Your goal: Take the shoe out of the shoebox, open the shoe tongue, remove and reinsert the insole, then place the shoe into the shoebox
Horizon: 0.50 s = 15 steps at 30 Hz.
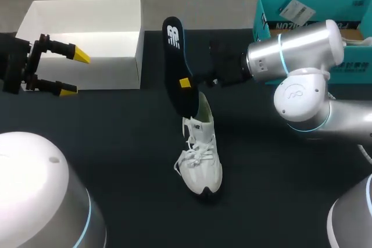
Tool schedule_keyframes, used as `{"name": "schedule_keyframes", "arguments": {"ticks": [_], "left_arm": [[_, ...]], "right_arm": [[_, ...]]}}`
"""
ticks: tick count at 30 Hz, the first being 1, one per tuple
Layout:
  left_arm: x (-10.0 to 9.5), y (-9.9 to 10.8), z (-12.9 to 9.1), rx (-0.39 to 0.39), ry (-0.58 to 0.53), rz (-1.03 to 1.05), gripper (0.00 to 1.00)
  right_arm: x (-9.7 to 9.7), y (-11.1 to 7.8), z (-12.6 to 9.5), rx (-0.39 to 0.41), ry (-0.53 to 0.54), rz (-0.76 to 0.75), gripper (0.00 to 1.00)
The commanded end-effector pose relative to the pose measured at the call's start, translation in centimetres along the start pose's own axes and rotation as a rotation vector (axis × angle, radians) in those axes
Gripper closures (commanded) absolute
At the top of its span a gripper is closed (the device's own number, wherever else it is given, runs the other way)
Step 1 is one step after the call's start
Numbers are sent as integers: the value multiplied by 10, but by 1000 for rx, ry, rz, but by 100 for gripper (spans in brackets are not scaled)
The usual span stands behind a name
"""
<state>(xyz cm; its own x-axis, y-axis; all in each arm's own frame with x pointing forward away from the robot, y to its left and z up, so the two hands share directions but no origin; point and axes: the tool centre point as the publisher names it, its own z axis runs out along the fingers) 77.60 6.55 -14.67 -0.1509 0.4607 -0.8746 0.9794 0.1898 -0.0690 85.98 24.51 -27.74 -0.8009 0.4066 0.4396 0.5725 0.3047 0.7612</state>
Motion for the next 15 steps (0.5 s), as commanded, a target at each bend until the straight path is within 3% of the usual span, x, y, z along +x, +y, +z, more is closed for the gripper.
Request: {"name": "schedule_keyframes", "arguments": {"ticks": [1,5,12,15], "left_arm": [[0,-1,-1,-1,4,-1,0],[0,-1,-1,-1,4,-1,0],[0,-1,-1,-1,4,-1,0],[0,-1,-1,-1,4,-1,0]], "right_arm": [[3,-3,1,2,-8,2,100],[2,-2,0,6,-11,4,100],[-5,32,-3,-116,11,25,100],[-8,37,0,-119,8,19,100]]}}
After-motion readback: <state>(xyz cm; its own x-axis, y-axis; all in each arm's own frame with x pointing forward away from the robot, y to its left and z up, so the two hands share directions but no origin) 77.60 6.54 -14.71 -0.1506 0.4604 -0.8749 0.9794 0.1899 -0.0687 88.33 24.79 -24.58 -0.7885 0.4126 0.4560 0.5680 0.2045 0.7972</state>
